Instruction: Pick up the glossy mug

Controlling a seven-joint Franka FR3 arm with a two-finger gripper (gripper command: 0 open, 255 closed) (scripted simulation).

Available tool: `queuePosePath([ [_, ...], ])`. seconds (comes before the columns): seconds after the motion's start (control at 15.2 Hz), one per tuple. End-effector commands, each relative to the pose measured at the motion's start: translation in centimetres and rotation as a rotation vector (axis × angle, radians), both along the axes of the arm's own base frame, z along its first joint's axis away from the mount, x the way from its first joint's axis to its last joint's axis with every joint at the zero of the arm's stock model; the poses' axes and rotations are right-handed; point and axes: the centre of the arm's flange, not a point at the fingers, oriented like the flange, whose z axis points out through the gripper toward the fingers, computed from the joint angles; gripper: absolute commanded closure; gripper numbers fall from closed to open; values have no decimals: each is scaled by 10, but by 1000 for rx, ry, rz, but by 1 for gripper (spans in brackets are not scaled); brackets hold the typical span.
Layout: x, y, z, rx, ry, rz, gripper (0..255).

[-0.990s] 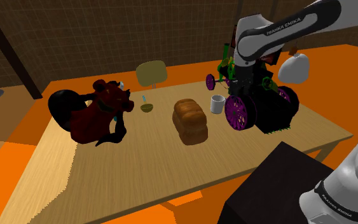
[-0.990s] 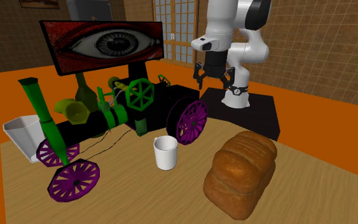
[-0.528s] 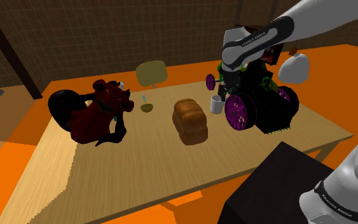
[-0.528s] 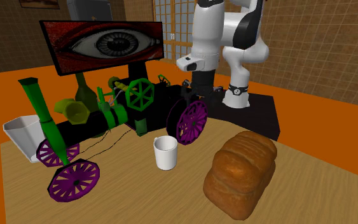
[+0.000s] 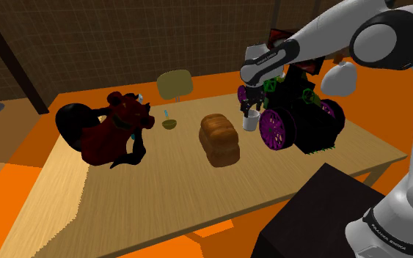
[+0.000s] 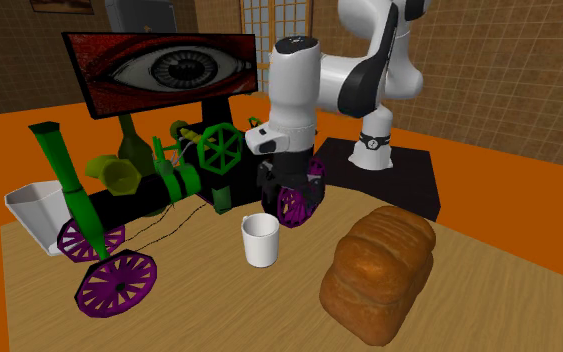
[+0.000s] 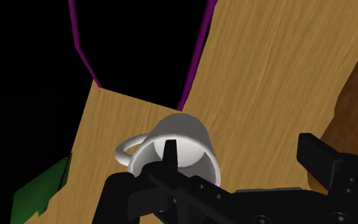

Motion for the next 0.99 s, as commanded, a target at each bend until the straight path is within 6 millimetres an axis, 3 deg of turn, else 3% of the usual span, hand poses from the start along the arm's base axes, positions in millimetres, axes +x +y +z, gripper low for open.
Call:
queuePosePath([
  [0.0, 19, -8, -14, -1, -3, -1, 0],
  [0.13, 37, -15, -26, -3, -6, -3, 0],
  [0.73, 37, -15, -66, -3, -6, -3, 0],
  [0.79, 37, -15, -66, -3, -6, -3, 255],
  [0.92, 37, -15, -66, -3, -6, -3, 255],
])
